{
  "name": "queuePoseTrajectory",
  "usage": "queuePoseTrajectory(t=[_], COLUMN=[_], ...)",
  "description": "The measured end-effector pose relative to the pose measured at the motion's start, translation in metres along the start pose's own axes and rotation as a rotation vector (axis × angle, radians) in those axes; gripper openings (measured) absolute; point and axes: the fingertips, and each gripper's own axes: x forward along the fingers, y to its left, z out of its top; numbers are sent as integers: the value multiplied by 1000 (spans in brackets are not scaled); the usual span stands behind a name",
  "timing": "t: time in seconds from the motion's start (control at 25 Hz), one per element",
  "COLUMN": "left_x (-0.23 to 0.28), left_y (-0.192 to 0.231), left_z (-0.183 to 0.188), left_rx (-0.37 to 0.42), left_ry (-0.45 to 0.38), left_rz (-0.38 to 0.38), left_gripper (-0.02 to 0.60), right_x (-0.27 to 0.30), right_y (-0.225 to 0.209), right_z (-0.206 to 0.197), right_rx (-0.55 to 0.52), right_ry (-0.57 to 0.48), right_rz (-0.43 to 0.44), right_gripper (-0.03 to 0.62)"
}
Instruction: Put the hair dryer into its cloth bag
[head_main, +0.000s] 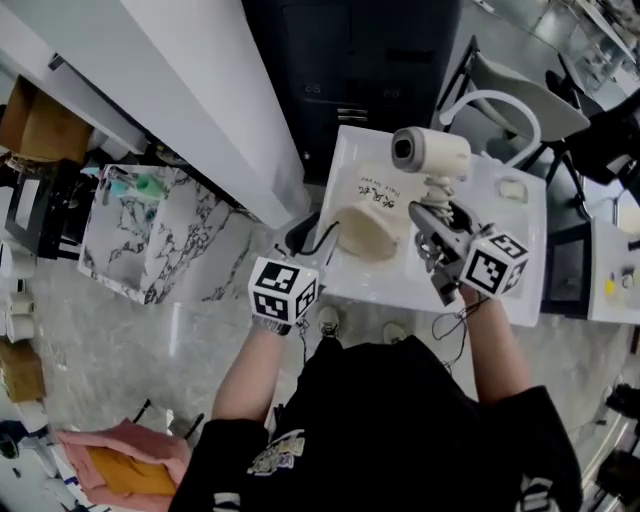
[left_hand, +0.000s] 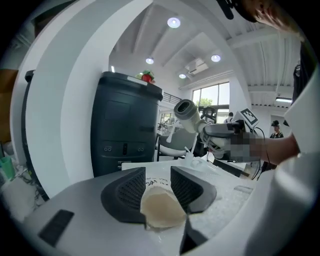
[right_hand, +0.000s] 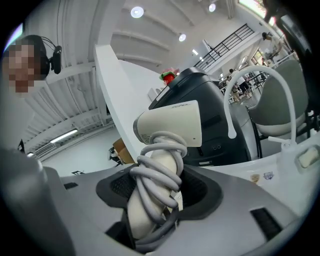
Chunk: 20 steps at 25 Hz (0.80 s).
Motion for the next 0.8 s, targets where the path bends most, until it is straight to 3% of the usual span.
queuePoseTrajectory(t=[0.44,0.8], left_x=[41,67], left_y=[16,16], left_z=[-28,-53], left_rx=[141,257], left_ry=[127,226], left_rz=[-193,-297], left_gripper=[161,164], right_x=[5,1], right_y=[12,16], right_z=[-14,-37], right_rx=[34,84], right_ry=[-48,-72], right_rz=[-148,-247], right_gripper=[241,241])
